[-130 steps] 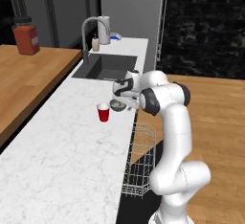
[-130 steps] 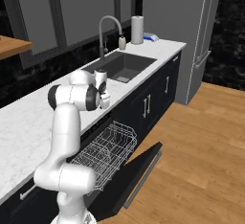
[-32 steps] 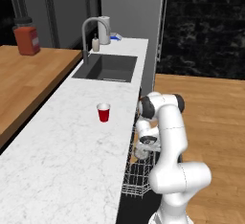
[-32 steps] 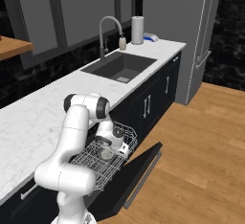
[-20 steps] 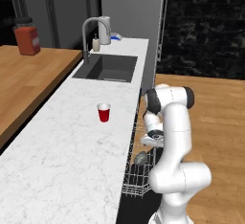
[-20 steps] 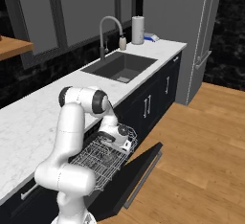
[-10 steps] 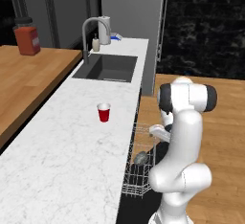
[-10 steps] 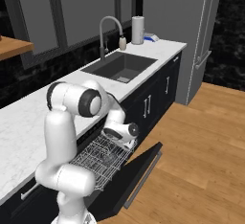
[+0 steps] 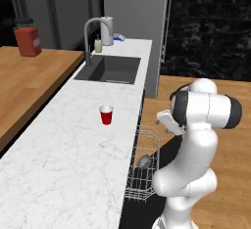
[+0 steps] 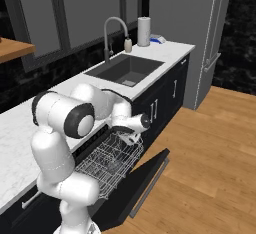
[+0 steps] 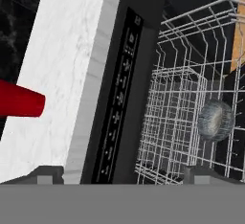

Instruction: Pick up the cup and bowl from the counter, place them in the dishwasher, and close the dishwasher door.

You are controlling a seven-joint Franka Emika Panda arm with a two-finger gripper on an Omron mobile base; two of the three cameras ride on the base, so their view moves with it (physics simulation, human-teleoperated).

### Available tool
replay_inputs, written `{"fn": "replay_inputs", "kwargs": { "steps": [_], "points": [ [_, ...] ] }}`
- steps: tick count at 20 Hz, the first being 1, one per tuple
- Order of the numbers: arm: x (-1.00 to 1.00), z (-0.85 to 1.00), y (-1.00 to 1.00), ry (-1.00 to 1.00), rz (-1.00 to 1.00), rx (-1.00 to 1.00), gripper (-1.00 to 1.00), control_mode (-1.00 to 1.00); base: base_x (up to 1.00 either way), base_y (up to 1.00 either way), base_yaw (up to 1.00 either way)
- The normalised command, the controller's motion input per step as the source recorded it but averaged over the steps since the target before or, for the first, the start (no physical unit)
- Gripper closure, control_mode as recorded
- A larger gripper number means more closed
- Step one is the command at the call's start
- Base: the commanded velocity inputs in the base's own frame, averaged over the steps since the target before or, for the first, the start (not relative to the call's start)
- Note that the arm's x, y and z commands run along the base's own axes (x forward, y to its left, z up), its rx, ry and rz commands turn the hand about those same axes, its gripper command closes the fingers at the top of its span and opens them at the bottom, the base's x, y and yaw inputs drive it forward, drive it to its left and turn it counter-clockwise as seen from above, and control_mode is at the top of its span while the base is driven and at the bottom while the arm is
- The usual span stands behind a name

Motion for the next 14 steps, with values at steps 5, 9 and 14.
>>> {"fn": "replay_inputs", "kwargs": {
  "steps": [5,9,14],
  "points": [
    [0.0,1.0,0.4,0.23,0.0,0.02,-1.0,-1.0,0.0,0.0,0.0],
    [0.0,0.67,0.39,0.13,0.0,-0.03,-1.0,-1.0,0.0,0.0,0.0],
    [-0.01,0.11,0.73,0.01,0.0,-0.12,-1.0,-1.0,0.0,0.0,0.0]
  ]
}}
